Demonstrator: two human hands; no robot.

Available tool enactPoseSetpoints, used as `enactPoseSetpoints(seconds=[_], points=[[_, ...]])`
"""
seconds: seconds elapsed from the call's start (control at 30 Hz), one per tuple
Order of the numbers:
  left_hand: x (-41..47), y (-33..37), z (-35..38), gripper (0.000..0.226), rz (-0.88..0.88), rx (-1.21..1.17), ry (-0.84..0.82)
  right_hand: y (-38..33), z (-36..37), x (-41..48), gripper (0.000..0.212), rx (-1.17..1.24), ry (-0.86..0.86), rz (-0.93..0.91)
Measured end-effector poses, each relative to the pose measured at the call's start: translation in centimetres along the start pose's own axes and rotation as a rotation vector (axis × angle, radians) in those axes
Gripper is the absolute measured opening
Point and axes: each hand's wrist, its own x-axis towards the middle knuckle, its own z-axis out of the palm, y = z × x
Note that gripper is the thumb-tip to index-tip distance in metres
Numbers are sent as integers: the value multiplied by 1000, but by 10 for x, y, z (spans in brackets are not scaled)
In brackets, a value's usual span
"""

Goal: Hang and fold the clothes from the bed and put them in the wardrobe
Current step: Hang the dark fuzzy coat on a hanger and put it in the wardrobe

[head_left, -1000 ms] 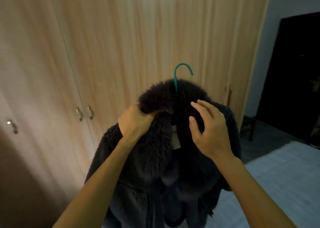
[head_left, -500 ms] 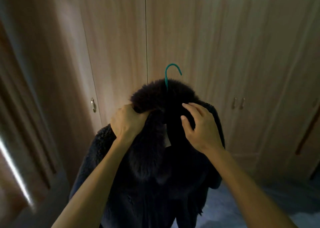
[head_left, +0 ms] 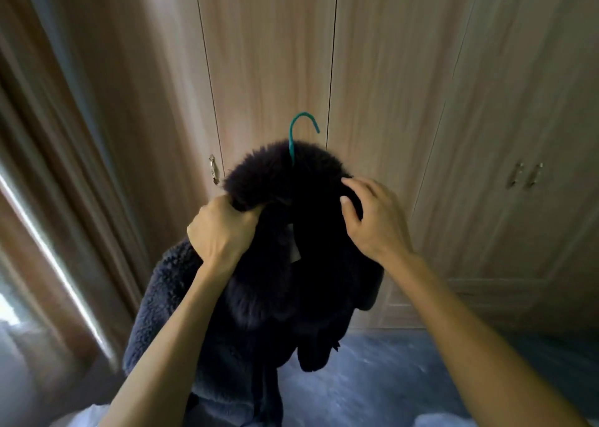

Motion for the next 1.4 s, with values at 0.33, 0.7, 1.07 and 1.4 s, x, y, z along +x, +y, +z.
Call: enactPoseSetpoints(seconds=[0.33, 0.7, 1.07, 1.4], points=[[55, -25, 64, 39, -86, 54, 37, 58, 100, 48, 35, -24, -119, 106], [142, -13, 188, 51, -186, 148, 41, 195, 240, 150, 37, -14, -194, 197], [186, 0, 266, 48, -298, 126, 11, 277, 324, 205, 34, -124, -386, 387], [198, 2, 280, 48, -289, 204, -10, 293, 371, 241, 44, -159, -444, 545]])
